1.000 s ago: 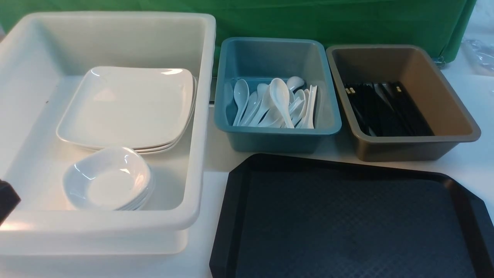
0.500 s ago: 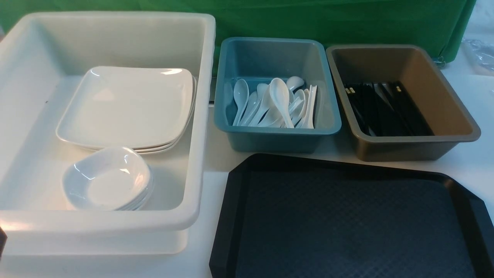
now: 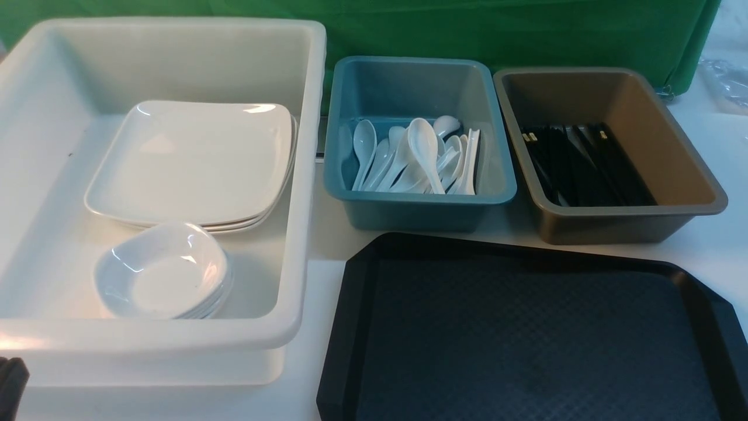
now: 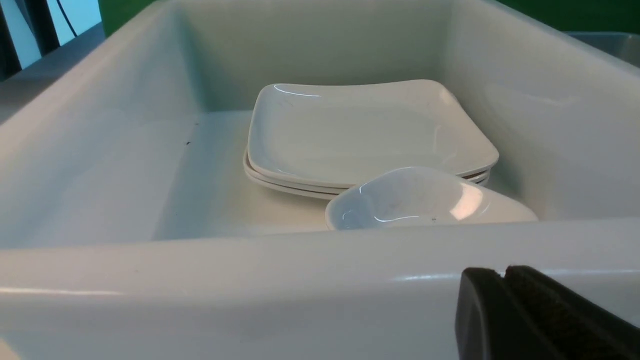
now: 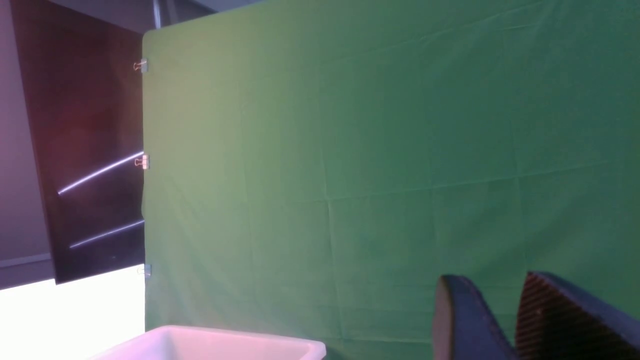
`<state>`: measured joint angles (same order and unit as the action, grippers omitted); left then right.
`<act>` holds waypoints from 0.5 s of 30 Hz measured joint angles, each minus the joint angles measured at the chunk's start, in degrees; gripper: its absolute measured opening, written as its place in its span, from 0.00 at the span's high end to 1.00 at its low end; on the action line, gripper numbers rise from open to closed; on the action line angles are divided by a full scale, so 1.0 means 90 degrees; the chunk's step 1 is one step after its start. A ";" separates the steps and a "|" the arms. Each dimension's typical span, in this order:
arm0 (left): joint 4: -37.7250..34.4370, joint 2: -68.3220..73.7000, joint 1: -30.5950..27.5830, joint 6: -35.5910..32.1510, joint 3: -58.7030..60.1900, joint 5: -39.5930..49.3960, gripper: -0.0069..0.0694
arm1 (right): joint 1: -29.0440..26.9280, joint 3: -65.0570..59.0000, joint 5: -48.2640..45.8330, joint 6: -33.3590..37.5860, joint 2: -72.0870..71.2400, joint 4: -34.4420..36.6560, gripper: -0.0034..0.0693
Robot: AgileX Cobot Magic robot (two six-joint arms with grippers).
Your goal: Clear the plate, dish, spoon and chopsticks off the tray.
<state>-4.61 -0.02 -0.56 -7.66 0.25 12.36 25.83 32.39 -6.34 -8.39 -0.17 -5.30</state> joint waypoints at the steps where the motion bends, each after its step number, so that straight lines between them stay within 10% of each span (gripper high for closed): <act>1: 0.0020 0.0000 0.0000 0.0000 0.0000 0.0000 0.89 | 0.0000 0.0000 0.0000 0.0000 0.0000 0.0000 0.65; 15: 0.0040 -0.0005 0.0000 0.0021 0.0000 0.0000 0.89 | 0.0000 0.0000 0.0000 0.0000 0.0000 0.0000 0.63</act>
<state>-4.25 -0.06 -0.56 -7.47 0.25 12.36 25.83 32.39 -6.34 -8.39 -0.17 -5.30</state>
